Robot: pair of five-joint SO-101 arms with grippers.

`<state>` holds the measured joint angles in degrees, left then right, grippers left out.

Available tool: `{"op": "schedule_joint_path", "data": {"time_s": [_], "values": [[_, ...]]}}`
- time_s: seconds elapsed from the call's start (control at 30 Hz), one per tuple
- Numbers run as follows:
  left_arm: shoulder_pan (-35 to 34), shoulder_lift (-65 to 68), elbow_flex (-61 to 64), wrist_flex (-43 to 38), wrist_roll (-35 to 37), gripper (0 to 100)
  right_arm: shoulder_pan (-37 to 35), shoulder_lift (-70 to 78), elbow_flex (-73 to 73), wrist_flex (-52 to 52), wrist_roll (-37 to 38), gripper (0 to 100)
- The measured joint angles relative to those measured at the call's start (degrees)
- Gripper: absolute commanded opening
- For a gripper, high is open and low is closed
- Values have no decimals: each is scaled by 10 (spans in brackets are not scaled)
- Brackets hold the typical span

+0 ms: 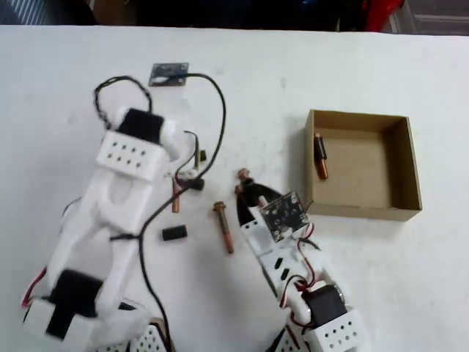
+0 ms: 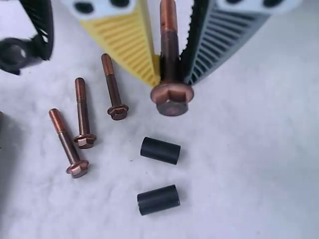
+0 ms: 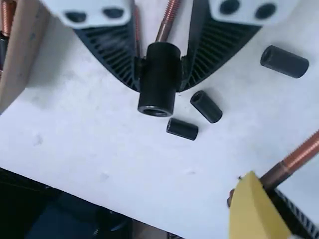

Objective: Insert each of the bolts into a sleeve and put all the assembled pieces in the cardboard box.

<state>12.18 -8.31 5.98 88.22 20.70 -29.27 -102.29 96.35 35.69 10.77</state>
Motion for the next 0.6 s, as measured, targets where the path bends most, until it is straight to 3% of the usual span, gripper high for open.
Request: {"op": "schedule_joint_path", "data": {"time_s": [0.37,0.6], "values": [[0,-142,70,23,-13,21,-107,0,0,-47,0,17],[0,-282,201,-91,-30,22,-115,0,0,-52,-93,17]]}}
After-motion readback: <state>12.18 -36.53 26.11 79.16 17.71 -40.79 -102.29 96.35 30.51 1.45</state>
